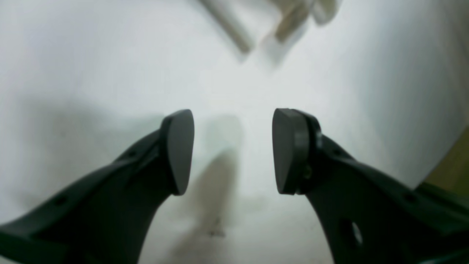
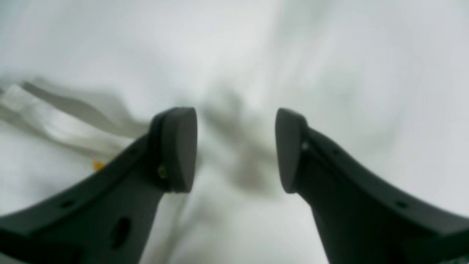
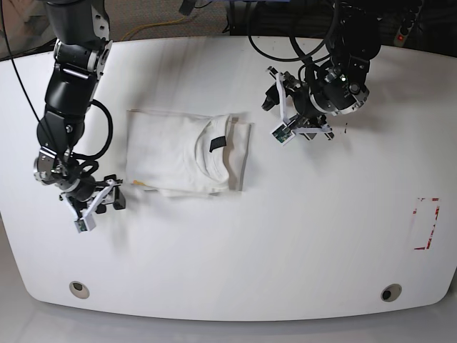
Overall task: Fold the T-shirt properly
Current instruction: 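Grasp the folded shirt bundle with both grippers and lift it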
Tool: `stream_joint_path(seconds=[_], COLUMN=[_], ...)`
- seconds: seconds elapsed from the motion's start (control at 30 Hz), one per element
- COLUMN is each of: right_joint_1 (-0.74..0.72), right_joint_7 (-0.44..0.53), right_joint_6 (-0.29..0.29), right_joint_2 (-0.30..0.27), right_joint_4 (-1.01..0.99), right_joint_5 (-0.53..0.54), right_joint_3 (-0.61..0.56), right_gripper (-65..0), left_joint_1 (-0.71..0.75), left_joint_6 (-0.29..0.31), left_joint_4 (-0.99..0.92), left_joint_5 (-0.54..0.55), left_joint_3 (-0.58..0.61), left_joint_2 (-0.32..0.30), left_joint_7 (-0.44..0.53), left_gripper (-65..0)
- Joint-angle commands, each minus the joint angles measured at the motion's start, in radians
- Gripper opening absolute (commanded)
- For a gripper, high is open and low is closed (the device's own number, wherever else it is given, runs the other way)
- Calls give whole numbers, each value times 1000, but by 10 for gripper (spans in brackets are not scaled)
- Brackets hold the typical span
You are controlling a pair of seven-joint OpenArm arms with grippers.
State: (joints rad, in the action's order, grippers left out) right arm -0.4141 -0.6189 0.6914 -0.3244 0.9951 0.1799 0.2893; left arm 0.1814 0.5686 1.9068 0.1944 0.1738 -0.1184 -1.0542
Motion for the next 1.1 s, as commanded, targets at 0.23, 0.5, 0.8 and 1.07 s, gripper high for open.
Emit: stream_joint_path(seconds=[0.23,0.5,0.8,1.07], right_joint_1=[77,320,510,527], right_joint_7=[60,-80,-238,-301], right_joint_6=[7,7,7,7], right_joint_2=[-8,60,221,337], right_joint_4=[34,403,713,724], right_joint_5=[-10,-16,-16,-9], right_joint_3=[-111,-123,-137,-282], right_gripper=[-336,-336,-336,-336], left_joint_1=[36,2,-30,-35], left_joint_6=[-2,-5,-6,-8], left_joint_4=[21,21,41,41], left_joint_5=[12,12,12,7], left_joint_3=[0,0,-10,-40], left_joint_2=[6,13,38,84], left_joint_7=[144,147,147,147], left_gripper=[-339,-339,-339,-332])
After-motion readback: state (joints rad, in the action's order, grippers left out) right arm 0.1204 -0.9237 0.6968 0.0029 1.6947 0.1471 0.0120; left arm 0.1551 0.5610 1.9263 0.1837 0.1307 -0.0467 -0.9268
